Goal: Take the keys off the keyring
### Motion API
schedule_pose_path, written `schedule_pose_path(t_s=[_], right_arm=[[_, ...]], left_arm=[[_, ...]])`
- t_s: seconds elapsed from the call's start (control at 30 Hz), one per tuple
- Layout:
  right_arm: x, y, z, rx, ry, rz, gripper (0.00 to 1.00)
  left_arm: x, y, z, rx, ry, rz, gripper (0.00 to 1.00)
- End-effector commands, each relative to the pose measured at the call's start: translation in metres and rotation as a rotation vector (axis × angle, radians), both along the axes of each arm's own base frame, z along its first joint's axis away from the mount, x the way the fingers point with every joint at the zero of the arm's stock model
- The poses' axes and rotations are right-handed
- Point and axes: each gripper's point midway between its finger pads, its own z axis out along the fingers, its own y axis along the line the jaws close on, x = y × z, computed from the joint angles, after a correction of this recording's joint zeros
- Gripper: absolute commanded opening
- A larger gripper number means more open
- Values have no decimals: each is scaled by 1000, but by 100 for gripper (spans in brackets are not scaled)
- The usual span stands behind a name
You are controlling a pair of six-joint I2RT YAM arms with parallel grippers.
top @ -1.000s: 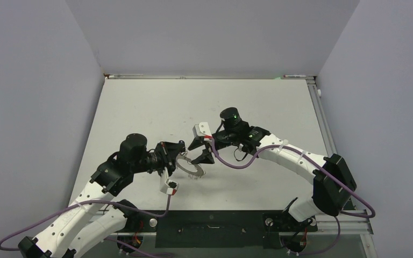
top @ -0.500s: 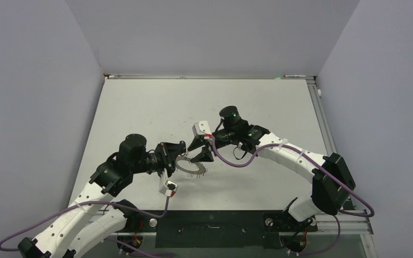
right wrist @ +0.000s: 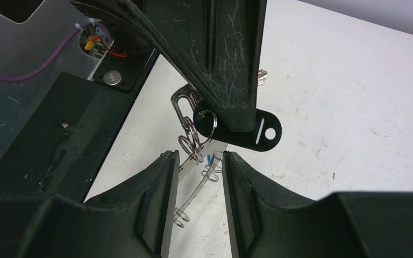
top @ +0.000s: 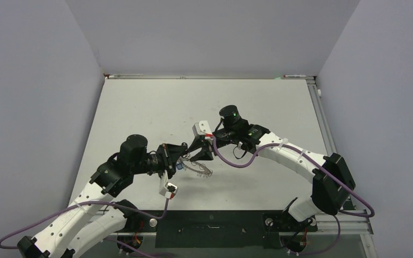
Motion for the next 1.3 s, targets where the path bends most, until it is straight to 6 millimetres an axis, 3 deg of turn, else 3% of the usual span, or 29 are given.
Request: schedule_pose_path(t_s=[0.0, 0.2, 0.43, 0.7, 0.9, 1.27], right_arm=[[-1, 8, 16, 61, -41, 64, 34], [-6, 9, 12, 57, -37, 77, 26], [-7, 7, 9, 45, -33, 73, 6], [0, 2, 20, 58, 37, 16, 5], [12, 1, 36, 136, 179, -75, 5], [31, -11, 43, 229, 463, -216, 5]], left_arm=[[-4, -8, 27, -53, -57, -43, 0], [-2, -8, 30, -63, -50, -29, 0], [-1, -7, 32, -68, -46, -14, 0], [-2, 1, 23, -54, -22, 22, 0], [-1, 3, 17, -52, -8, 40, 0], [3, 0, 22, -73, -18, 45, 0]])
